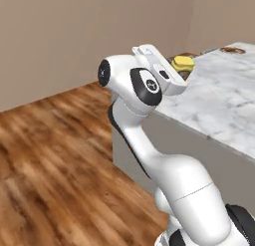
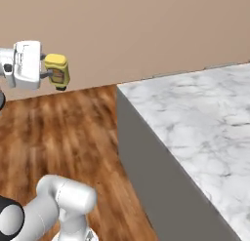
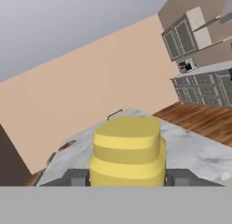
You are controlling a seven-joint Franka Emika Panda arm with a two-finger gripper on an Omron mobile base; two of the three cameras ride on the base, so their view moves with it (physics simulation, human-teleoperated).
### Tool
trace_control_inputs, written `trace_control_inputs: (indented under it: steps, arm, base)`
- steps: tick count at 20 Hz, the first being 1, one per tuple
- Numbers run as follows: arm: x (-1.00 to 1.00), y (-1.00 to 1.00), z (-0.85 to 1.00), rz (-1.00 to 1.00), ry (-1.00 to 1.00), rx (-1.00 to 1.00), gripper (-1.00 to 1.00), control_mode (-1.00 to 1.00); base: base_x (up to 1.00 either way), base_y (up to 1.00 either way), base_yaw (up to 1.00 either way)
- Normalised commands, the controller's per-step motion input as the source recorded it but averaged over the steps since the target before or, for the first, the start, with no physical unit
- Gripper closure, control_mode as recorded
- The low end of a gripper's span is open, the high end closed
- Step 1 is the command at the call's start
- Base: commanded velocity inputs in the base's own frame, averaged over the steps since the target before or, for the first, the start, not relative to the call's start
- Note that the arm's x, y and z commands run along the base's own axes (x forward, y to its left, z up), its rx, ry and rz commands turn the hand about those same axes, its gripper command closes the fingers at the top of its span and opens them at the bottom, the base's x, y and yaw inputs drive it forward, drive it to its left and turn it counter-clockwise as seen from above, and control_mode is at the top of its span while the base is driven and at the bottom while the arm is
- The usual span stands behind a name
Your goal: Move the hot dog bun to the plate on the dining table and place the condiment next to that plate. Then navigate to the fridge and take the sausage and place it on the plate as well.
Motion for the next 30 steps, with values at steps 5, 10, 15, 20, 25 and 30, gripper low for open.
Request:
trace_control_inputs:
  steps: [5,10,15,20,25,30]
  arm:
    - [0.0,0.0,0.0,0.0,0.0,0.0,1.0,1.0]
    - [0.0,0.0,0.0,0.0,0.0,0.0,1.0,1.0]
    - [0.0,0.0,0.0,0.0,0.0,0.0,1.0,1.0]
    - [0.0,0.0,0.0,0.0,0.0,0.0,1.0,1.0]
    - [0.0,0.0,0.0,0.0,0.0,0.0,1.0,1.0]
    - [0.0,0.0,0.0,0.0,0.0,0.0,1.0,1.0]
  base:
    - [0.91,0.85,-0.47]
    - [0.83,1.0,-0.45]
    - [0.77,1.0,-0.42]
    - [0.74,1.0,-0.39]
    - [0.72,1.0,-0.38]
    - [0.65,0.89,-0.34]
